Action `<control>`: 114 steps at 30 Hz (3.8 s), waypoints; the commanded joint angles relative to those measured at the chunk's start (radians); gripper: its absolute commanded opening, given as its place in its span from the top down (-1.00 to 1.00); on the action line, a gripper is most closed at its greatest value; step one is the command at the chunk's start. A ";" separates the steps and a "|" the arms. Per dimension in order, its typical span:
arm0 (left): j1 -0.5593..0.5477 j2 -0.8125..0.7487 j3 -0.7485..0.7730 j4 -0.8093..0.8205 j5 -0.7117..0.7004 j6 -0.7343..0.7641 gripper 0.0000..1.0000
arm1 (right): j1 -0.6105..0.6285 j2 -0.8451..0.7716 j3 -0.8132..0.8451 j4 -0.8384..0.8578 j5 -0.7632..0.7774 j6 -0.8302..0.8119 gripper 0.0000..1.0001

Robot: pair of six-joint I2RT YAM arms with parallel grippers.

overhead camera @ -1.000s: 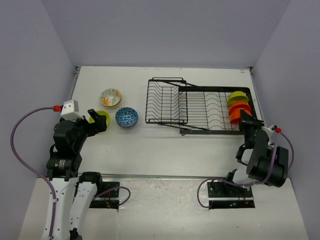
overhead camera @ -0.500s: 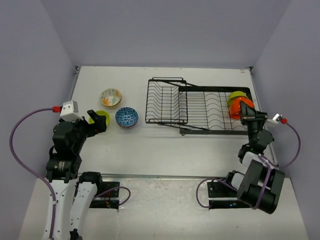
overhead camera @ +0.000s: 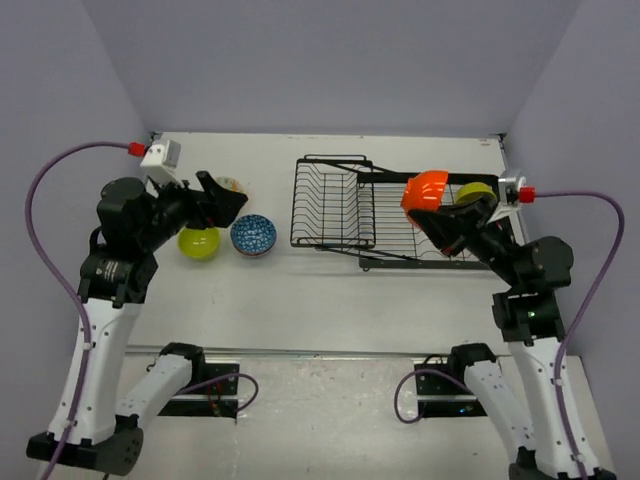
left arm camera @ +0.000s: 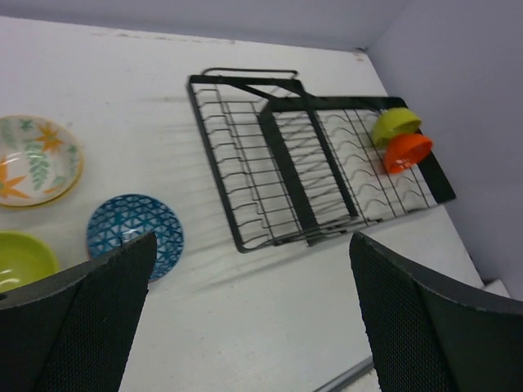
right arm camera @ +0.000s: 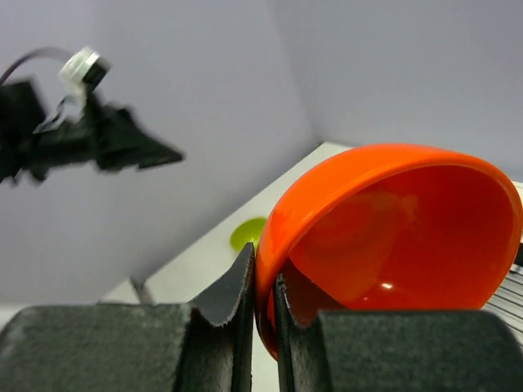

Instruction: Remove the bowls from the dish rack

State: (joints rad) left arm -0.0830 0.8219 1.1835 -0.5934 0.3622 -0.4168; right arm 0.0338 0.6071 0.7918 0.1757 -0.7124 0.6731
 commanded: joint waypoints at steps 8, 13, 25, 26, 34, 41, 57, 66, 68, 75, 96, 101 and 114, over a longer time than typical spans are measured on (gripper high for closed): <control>-0.848 0.415 0.413 -0.242 -0.730 -0.054 -1.00 | 0.569 0.158 0.287 -0.822 0.401 -0.639 1.00; -0.897 0.457 0.521 -0.259 -0.757 -0.071 -1.00 | 0.836 0.249 0.311 -0.967 0.623 -0.719 1.00; -1.031 0.565 0.489 -0.261 -0.621 -0.089 -0.97 | 1.149 0.460 0.452 -0.918 0.771 -0.837 1.00; -1.044 0.562 0.472 -0.261 -0.628 -0.094 -0.92 | 1.152 0.468 0.463 -0.915 0.780 -0.840 1.00; -1.071 0.508 0.337 -0.244 -0.678 -0.145 -0.61 | 1.190 0.431 0.435 -0.814 0.844 -0.871 1.00; -1.071 0.539 0.314 -0.290 -0.684 -0.140 -0.68 | 1.210 0.421 0.460 -0.812 0.897 -0.925 1.00; -1.063 0.387 0.346 -0.275 -0.865 -0.244 -1.00 | 1.261 0.446 0.515 -0.866 0.950 -0.964 1.00; -1.063 0.508 0.357 -0.319 -0.856 -0.215 -0.84 | 1.264 0.516 0.613 -0.910 0.993 -1.004 1.00; -1.063 0.523 0.367 -0.330 -0.873 -0.209 -0.63 | 1.270 0.523 0.610 -0.907 1.005 -1.006 1.00; -1.063 0.563 0.381 -0.381 -0.962 -0.231 0.84 | 1.275 0.557 0.567 -0.846 1.022 -0.995 1.00; -0.532 0.199 -0.079 -0.191 -0.840 -0.240 1.00 | 1.276 0.418 0.316 -0.512 1.266 -0.916 -0.98; -0.255 0.091 -0.339 -0.027 -0.599 -0.246 1.00 | 1.270 0.260 0.215 -0.362 1.451 -0.824 -0.98; -0.118 0.077 -0.682 0.083 -0.687 -0.533 1.00 | 0.712 0.099 0.121 -0.519 1.139 -0.327 -0.98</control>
State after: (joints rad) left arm -0.2096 0.9230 0.5293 -0.6064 -0.2562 -0.8524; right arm 0.8028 0.6937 0.9554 -0.3019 0.5468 0.1955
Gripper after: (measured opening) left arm 0.081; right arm 0.987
